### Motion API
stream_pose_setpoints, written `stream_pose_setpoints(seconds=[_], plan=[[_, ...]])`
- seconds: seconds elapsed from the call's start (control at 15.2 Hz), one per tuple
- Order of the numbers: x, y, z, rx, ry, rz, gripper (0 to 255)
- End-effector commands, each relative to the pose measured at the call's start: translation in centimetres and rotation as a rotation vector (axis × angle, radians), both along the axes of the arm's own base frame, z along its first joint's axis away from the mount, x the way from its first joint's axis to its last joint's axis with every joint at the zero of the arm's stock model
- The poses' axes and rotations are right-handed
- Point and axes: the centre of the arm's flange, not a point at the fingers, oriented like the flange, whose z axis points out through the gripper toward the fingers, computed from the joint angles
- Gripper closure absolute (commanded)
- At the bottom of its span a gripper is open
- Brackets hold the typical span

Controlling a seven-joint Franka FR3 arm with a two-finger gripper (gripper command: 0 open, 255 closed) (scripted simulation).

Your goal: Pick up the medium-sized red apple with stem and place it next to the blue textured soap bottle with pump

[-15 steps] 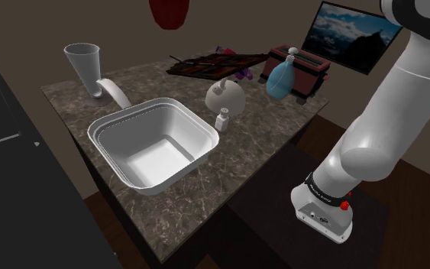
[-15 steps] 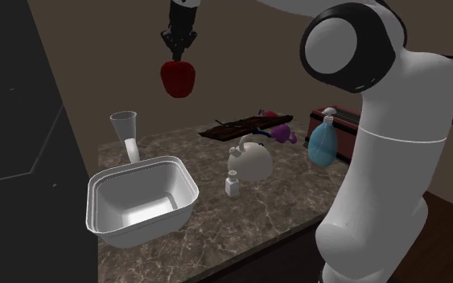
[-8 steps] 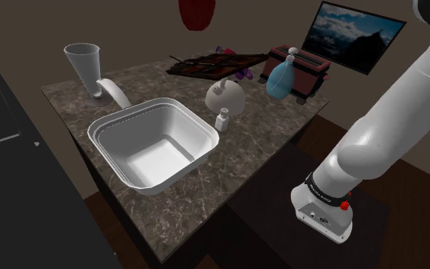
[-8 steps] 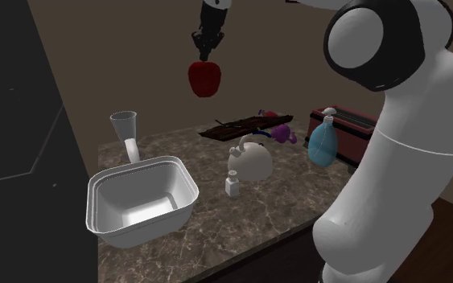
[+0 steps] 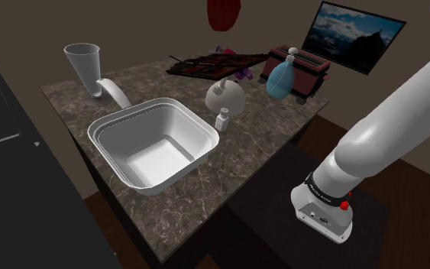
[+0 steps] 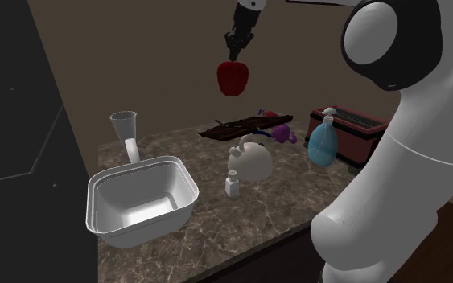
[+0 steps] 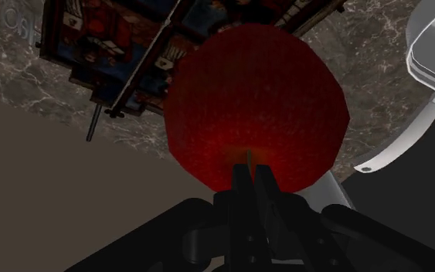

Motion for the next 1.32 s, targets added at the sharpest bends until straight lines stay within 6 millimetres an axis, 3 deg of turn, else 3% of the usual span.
stream_pose_setpoints(seconds=[0.0,1.25], plan=[[-0.5,-2.8,0.3,0.0,-0.001,0.002,255],[-6.2,-27.2,0.4,0.0,-0.001,0.002,255]])
